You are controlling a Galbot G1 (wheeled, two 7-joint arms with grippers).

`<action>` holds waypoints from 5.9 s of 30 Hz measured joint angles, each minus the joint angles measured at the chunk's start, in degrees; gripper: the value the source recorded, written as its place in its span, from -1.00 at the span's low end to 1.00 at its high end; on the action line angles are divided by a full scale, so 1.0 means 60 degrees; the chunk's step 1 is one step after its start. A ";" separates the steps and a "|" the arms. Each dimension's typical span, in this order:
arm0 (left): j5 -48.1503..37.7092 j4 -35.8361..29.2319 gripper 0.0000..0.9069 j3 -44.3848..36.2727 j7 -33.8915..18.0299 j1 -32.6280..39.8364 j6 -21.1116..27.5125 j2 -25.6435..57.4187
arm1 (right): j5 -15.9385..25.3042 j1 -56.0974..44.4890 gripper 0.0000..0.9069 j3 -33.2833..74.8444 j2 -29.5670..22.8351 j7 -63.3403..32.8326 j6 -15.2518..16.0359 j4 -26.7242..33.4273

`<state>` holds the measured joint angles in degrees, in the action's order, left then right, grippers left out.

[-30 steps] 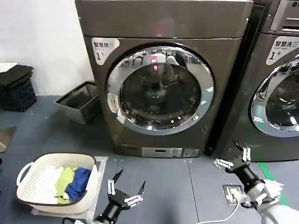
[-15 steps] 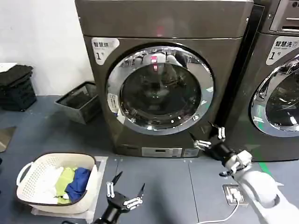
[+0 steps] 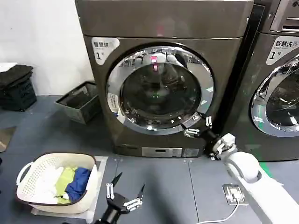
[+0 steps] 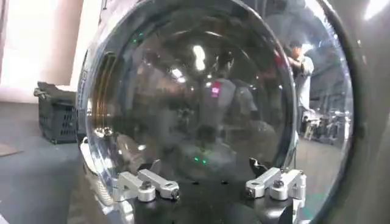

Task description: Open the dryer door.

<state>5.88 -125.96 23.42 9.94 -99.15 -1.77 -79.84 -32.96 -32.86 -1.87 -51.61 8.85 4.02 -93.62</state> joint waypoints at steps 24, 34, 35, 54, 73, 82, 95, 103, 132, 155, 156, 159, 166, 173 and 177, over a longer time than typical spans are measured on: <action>-0.0027 0.0032 1.00 0.0070 0.0016 0.0050 0.0028 -0.0008 | -0.0705 0.2010 1.00 -0.1972 -0.0795 0.0761 -0.0198 0.1208; -0.0042 0.0024 1.00 0.0097 0.0019 0.0060 0.0037 -0.0005 | -0.0769 0.2667 1.00 -0.2537 -0.1311 0.0836 -0.0197 0.1813; -0.0043 0.0024 1.00 0.0096 0.0021 0.0067 0.0038 -0.0004 | -0.0791 0.2731 1.00 -0.2599 -0.1355 0.0847 -0.0198 0.1868; -0.0047 0.0016 1.00 0.0096 0.0053 0.0114 0.0066 -0.0026 | -0.0989 0.3623 1.00 -0.3360 -0.1889 0.1225 -0.0336 0.2793; -0.0060 0.0028 1.00 0.0099 0.0068 0.0185 0.0091 -0.0035 | -0.1133 0.4011 1.00 -0.3797 -0.2615 0.1259 -0.0274 0.3263; -0.0073 0.0051 1.00 0.0083 0.0076 0.0231 0.0108 -0.0034 | -0.1116 0.4151 1.00 -0.3947 -0.3003 0.1102 -0.0266 0.3459; -0.0087 0.0050 1.00 0.0080 0.0079 0.0236 0.0108 -0.0026 | -0.1077 0.4477 1.00 -0.4174 -0.3721 0.1139 -0.0248 0.3983; -0.0106 0.0047 1.00 0.0089 0.0079 0.0257 0.0108 -0.0023 | -0.1091 0.4688 1.00 -0.4319 -0.3992 0.1403 -0.0236 0.4261; -0.0154 -0.0011 1.00 0.0139 0.0085 0.0287 0.0129 -0.0011 | -0.1140 0.5159 1.00 -0.4508 -0.4479 0.2786 -0.0685 0.5256; -0.0205 -0.0001 1.00 0.0196 0.0092 0.0350 0.0162 0.0005 | -0.1633 0.4908 1.00 -0.4866 -0.3714 0.3902 -0.0953 0.4225; -0.0238 -0.0002 1.00 0.0225 0.0092 0.0359 0.0171 0.0035 | -0.1656 0.4887 1.00 -0.4888 -0.3630 0.3927 -0.0951 0.4126; -0.0462 -0.0005 1.00 0.0334 0.0114 0.0410 0.0239 0.0126 | -0.1794 0.4810 1.00 -0.4993 -0.3357 0.3984 -0.0940 0.3775; -0.1668 -0.0174 1.00 0.1122 0.0544 0.0604 0.0624 0.0538 | -0.1931 0.4581 1.00 -0.5068 -0.2657 0.3994 -0.0916 0.2903; -0.2834 -0.0248 1.00 0.2268 0.0983 0.0775 0.0977 0.1392 | -0.1962 0.4358 1.00 -0.5070 -0.2218 0.4042 -0.0912 0.2042; -0.3624 -0.0384 1.00 0.2887 0.1296 0.0661 0.1165 0.1794 | -0.1962 0.4231 1.00 -0.5087 -0.2064 0.4170 -0.0982 0.1647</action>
<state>-15.87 -128.26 40.74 17.72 -95.18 5.22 -69.07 -44.73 -7.48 -32.39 -63.99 33.86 -1.87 -83.74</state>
